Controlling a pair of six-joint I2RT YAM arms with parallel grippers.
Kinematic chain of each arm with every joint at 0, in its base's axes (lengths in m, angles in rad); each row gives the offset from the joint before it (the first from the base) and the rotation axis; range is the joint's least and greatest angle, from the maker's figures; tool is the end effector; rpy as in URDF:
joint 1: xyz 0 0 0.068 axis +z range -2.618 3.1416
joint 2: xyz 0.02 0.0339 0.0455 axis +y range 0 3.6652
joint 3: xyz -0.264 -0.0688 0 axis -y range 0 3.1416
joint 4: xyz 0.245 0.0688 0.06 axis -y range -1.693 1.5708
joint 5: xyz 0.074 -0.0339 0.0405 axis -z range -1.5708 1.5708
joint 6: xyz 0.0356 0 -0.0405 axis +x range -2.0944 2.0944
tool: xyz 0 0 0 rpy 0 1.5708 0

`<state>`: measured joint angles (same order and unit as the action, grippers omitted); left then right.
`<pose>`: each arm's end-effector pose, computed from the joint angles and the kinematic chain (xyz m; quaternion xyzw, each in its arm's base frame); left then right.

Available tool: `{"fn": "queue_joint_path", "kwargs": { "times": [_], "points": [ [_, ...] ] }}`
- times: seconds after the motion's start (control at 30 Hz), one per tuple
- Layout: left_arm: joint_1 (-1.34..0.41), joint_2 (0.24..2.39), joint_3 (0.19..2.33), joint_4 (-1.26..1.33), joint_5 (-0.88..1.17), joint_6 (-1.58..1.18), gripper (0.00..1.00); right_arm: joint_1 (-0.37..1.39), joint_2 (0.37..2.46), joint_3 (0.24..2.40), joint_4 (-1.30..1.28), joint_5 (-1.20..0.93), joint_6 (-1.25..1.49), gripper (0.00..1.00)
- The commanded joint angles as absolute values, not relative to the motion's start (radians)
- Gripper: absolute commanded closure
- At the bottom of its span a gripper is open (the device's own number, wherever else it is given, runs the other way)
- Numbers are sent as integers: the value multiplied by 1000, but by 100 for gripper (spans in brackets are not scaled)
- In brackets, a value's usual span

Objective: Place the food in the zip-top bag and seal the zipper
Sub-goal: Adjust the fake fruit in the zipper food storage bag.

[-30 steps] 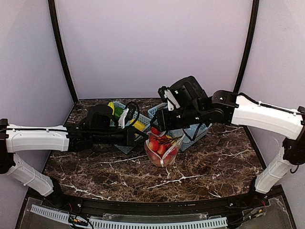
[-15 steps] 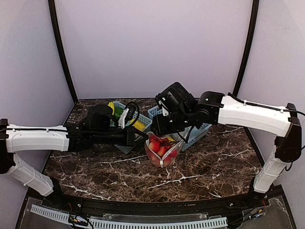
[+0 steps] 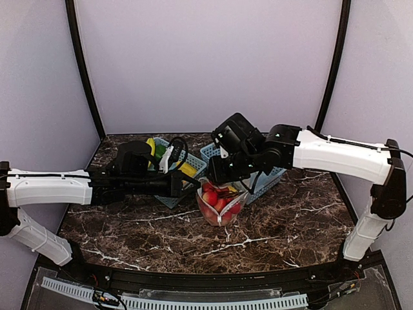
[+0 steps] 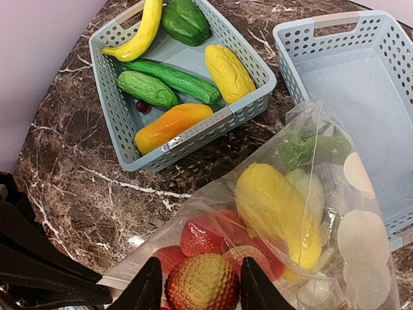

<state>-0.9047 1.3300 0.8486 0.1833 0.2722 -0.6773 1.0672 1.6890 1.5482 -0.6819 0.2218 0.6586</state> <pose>0.1812 -0.2461 0.2778 0.1705 0.7825 -0.4954 0.3364 0.1884 0.3256 0.3210 -0.1481 0.9141 0.2089 0.3144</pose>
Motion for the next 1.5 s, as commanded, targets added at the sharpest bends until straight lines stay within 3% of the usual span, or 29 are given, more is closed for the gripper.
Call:
{"fn": "queue_joint_path", "kwargs": {
  "times": [0.0,0.13,0.4,1.27,1.37,1.47],
  "points": [
    [-897,1299,868,193,273,-683,99,1063,1676,1530,-664,225,673,65],
    [-897,1297,869,177,254,-694,99,1062,1622,1486,-609,212,662,75],
    [-897,1303,871,152,201,-727,99,1062,1462,1336,-463,144,616,78],
    [-897,1293,877,175,272,-665,99,1029,1642,1491,-577,113,581,57],
    [-897,1292,877,175,265,-663,99,1021,1650,1492,-584,77,565,57],
    [-897,1290,877,171,253,-666,99,1019,1652,1488,-588,33,544,63]
  ]
}}
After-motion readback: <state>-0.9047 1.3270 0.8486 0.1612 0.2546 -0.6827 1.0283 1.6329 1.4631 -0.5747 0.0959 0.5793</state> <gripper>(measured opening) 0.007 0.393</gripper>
